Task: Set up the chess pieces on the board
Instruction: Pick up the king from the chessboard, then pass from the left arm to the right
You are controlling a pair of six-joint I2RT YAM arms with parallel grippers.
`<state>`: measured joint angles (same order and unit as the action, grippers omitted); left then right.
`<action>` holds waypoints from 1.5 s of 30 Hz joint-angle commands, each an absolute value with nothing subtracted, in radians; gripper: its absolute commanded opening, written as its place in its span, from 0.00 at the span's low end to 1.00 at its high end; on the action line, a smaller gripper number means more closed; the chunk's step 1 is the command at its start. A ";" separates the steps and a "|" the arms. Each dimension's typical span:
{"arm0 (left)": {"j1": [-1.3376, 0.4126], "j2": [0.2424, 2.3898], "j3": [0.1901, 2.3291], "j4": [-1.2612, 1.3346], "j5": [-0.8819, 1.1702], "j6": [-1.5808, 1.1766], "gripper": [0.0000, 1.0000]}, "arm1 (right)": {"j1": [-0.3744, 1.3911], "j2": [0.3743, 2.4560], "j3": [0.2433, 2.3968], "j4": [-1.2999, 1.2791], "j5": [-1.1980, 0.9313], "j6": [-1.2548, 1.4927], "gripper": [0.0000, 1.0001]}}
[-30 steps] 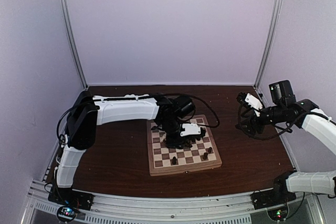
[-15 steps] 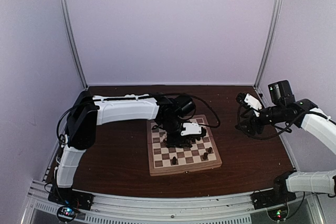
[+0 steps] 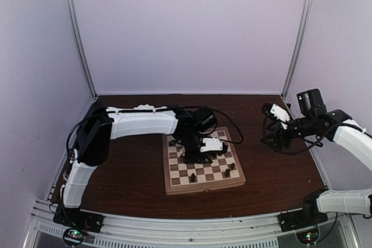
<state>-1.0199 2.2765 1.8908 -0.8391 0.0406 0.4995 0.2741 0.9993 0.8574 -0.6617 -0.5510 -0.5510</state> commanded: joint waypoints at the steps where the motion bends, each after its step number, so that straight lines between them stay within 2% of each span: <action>1: -1.011 2.287 1.884 -0.860 0.040 0.482 0.33 | 0.267 0.996 0.850 -0.668 -0.554 -0.557 0.63; 14: -1.012 2.221 1.890 -0.863 0.086 0.460 0.12 | 0.267 0.999 0.850 -0.668 -0.555 -0.555 0.63; 25: -1.007 2.108 1.899 -0.830 0.153 0.398 0.10 | 0.267 1.006 0.854 -0.666 -0.557 -0.549 0.63; 32: -0.955 2.015 1.783 -0.661 0.292 0.271 0.10 | 0.270 1.036 0.888 -0.674 -0.635 -0.526 0.62; 42: -0.904 1.874 1.559 -0.312 0.478 0.006 0.11 | 0.462 1.354 1.199 -0.854 -0.778 -0.527 0.53; 45: -0.905 1.838 1.513 -0.228 0.520 -0.080 0.12 | 0.495 1.443 1.291 -0.841 -0.806 -0.449 0.50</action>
<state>-0.8993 1.9129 1.5593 -0.4412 0.4160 0.0673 0.4541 1.3636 1.1889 -0.7967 -0.7345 -0.5201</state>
